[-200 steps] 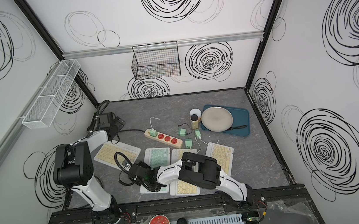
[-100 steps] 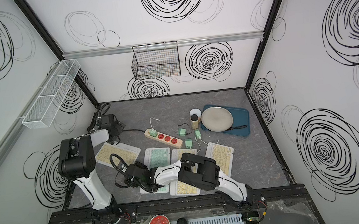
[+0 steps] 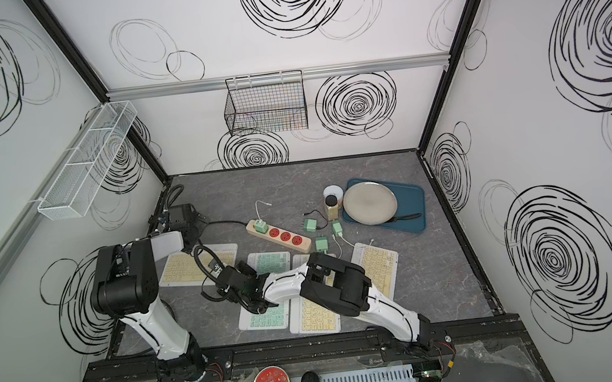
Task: Unplug the wireless keyboard
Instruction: Adjust the keyboard at the center of the board.
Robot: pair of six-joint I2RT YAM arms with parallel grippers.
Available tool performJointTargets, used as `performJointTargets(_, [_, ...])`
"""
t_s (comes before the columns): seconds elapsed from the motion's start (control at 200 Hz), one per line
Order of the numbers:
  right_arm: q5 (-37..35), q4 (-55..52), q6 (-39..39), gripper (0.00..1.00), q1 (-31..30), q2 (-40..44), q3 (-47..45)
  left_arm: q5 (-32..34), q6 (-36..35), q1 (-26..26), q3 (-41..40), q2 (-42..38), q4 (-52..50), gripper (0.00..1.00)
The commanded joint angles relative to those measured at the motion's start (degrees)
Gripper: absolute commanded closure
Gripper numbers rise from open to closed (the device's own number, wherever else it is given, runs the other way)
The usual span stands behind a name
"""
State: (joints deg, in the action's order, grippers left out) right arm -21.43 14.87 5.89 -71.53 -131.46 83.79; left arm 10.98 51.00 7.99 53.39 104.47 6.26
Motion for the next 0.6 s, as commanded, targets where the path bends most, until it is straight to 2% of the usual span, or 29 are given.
performJointTargets(0.0, [-1.2, -2.7, 1.4, 0.26, 4.0, 1.3, -3.2, -0.4, 0.6, -1.1, -3.7, -1.3, -4.9, 0.01])
performJointTargets(0.165, [-1.2, -2.6, 1.4, 0.26, 5.1, 1.6, -2.3, 1.3, 0.1, -3.9, -8.1, -5.4, -4.6, 0.00])
performJointTargets(0.295, [0.3, -3.6, 2.1, 0.26, 5.4, 0.8, 0.0, -0.2, 0.2, -4.0, -11.9, -7.8, -5.0, 0.01])
performJointTargets(0.49, [1.8, -4.7, 3.5, 0.26, 6.1, 0.1, 2.7, 0.7, 1.4, -4.6, -20.8, -17.7, -3.3, 0.01])
performJointTargets(0.595, [3.5, -5.7, 5.1, 0.25, 6.9, -0.1, 4.0, 1.1, 0.3, -6.8, -21.8, -20.9, -4.2, 0.01])
